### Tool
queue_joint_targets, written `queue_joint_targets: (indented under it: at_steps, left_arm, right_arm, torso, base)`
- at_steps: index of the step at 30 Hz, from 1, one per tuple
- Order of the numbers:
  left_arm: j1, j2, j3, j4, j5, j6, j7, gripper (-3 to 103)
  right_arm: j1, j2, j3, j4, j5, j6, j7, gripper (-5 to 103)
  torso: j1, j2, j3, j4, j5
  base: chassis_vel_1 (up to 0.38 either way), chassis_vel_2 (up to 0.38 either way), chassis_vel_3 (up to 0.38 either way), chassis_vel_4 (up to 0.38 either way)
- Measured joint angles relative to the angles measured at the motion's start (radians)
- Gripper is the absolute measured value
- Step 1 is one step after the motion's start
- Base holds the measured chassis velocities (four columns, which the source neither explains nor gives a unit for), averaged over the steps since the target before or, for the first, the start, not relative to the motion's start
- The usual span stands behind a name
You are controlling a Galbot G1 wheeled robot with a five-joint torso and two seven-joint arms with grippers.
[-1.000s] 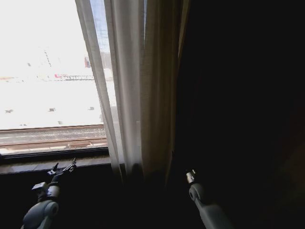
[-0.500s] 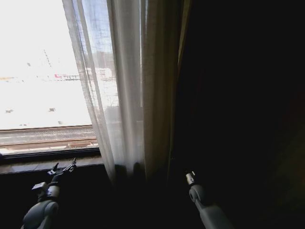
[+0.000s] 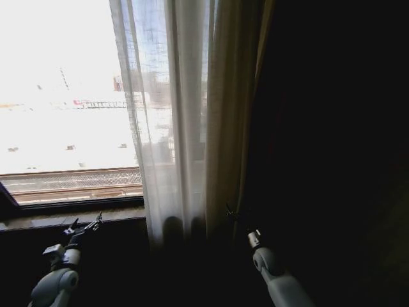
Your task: Open the curtains by pulling them apart, changing their state from closed to fully open.
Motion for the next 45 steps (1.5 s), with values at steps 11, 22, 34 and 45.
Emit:
queue_joint_targets:
  at_steps: [11,22,34,45]
  left_arm:
    - [0.0,0.0,0.0,0.0,0.0,0.0,0.0,100]
    - [0.0,0.0,0.0,0.0,0.0,0.0,0.0,100]
    - [0.0,0.0,0.0,0.0,0.0,0.0,0.0,100]
    - [0.0,0.0,0.0,0.0,0.0,0.0,0.0,100]
  right_arm:
    - [0.006,0.004,-0.003,-0.006,-0.001,0.005,-0.009,100]
    - [0.023,0.015,-0.011,-0.04,0.017,0.045,-0.019,100]
    - [0.068,0.027,-0.044,-0.079,-0.028,0.051,-0.032,100]
    - [0.202,0.055,-0.11,-0.18,-0.013,0.013,-0.006,100]
  torso:
    - [0.0,0.0,0.0,0.0,-0.0001]
    - [0.0,0.0,0.0,0.0,0.0002]
    - [0.0,0.0,0.0,-0.0002,0.0]
    - [0.0,0.0,0.0,0.0002,-0.0006]
  base:
    - [0.326,0.341,-0.326,-0.337]
    - [0.358,0.348,-0.353,-0.365]
    - [0.122,0.116,-0.118,-0.13]
    - [-0.019,-0.027,0.024,0.018]
